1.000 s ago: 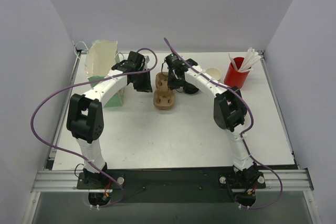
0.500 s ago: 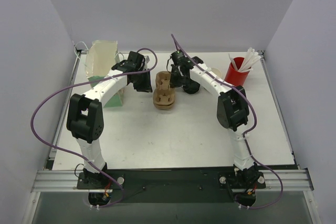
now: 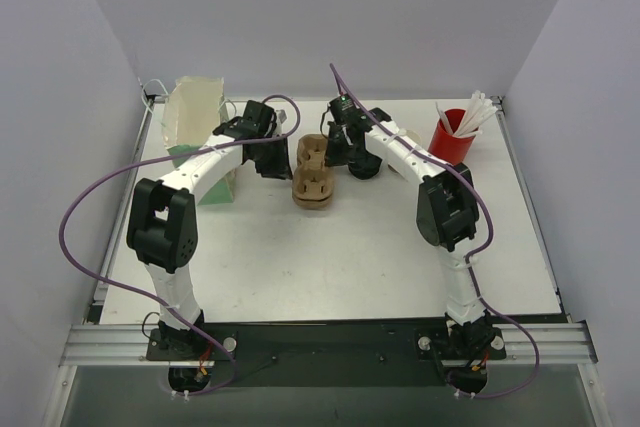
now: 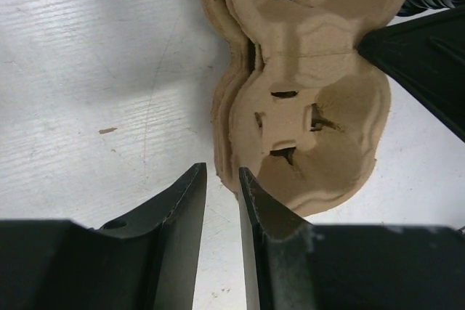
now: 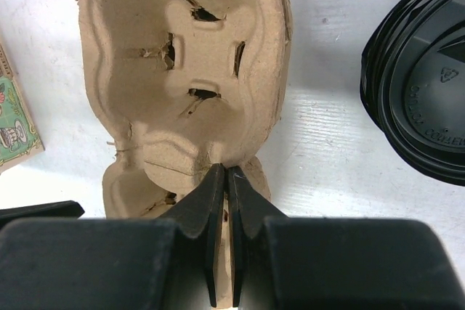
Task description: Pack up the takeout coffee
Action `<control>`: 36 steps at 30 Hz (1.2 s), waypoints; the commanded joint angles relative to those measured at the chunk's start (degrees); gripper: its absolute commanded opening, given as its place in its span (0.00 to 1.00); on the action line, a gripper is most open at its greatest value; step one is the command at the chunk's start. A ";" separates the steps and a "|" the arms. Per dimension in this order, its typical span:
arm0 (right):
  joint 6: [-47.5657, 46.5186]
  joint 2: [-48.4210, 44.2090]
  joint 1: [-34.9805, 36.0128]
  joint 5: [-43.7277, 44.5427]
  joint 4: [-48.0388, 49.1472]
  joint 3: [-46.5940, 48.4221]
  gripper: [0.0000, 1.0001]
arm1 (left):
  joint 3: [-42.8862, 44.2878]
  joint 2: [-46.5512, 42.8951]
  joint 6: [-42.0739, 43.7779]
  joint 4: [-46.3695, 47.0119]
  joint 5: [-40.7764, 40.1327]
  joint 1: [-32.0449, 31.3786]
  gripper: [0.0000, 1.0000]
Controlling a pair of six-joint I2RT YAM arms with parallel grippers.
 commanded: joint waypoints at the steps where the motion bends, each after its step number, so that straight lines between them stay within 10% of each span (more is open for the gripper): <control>1: 0.38 -2.60 -0.11 0.04 -0.41 -0.11 0.00 | -0.84 -1.48 -1.08 3.57 4.02 0.33 0.35; 25: -0.15 -3.21 0.15 0.74 -0.32 -1.07 0.00 | -3.30 -3.33 -5.03 6.38 8.51 0.16 0.30; 29: -1.11 -3.48 0.50 1.53 -0.58 -0.99 0.24 | -3.30 -3.42 -4.95 6.47 8.77 0.16 0.20; 36: -2.17 -4.00 1.03 3.02 -1.72 -1.07 0.27 | -3.22 -3.33 -5.12 6.82 9.30 0.16 0.13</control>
